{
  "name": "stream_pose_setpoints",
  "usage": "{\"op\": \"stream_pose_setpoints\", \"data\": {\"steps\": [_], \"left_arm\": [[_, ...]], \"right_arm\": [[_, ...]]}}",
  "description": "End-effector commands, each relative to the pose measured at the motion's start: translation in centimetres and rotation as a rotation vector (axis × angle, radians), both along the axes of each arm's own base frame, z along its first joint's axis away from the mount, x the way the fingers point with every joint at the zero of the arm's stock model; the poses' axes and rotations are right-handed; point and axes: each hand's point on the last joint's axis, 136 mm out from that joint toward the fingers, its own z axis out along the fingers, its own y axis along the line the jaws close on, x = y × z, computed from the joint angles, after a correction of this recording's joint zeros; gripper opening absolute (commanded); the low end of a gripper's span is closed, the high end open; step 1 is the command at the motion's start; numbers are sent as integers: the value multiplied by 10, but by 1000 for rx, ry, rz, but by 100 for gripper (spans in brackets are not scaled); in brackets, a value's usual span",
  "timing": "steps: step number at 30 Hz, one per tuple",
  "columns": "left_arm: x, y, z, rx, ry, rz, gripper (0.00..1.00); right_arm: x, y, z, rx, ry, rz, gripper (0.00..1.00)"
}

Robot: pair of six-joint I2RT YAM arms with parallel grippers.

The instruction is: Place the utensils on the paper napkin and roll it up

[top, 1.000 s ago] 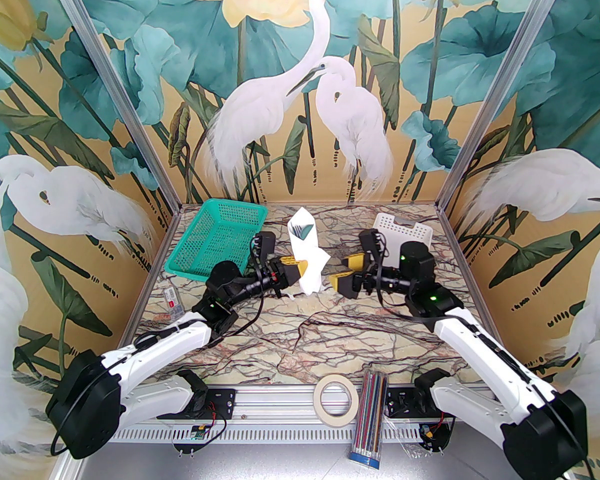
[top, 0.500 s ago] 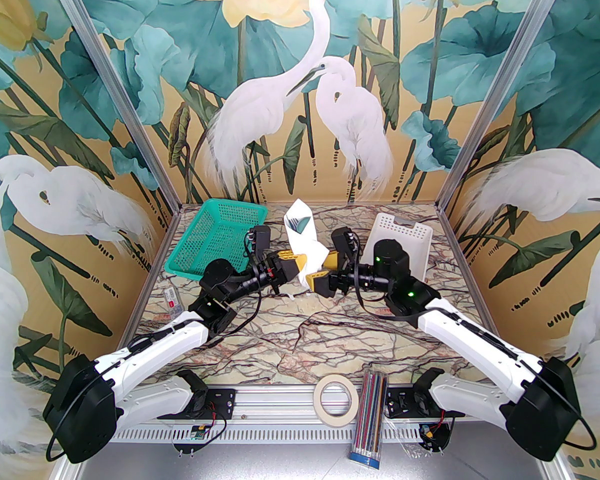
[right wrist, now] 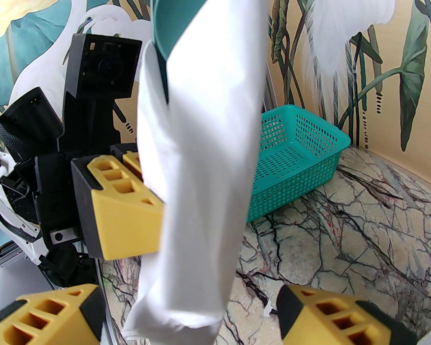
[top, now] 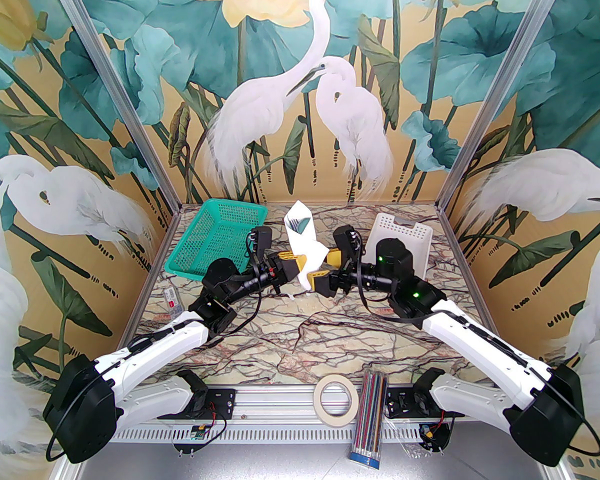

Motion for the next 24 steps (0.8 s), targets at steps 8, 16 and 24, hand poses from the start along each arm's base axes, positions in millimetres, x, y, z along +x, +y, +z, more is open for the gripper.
{"op": "stream_pose_setpoints", "data": {"steps": [8, 16, 24], "left_arm": [[11, 7, 16, -13, -2, 93, 0], [18, 7, 8, 1, 37, 136, 0], [18, -1, 4, 19, 47, 121, 0]], "right_arm": [[5, 21, 4, -35, -1, -18, 68], [17, 20, -8, -93, 12, -86, 50], [21, 22, -10, -92, 40, -94, 33]]}}
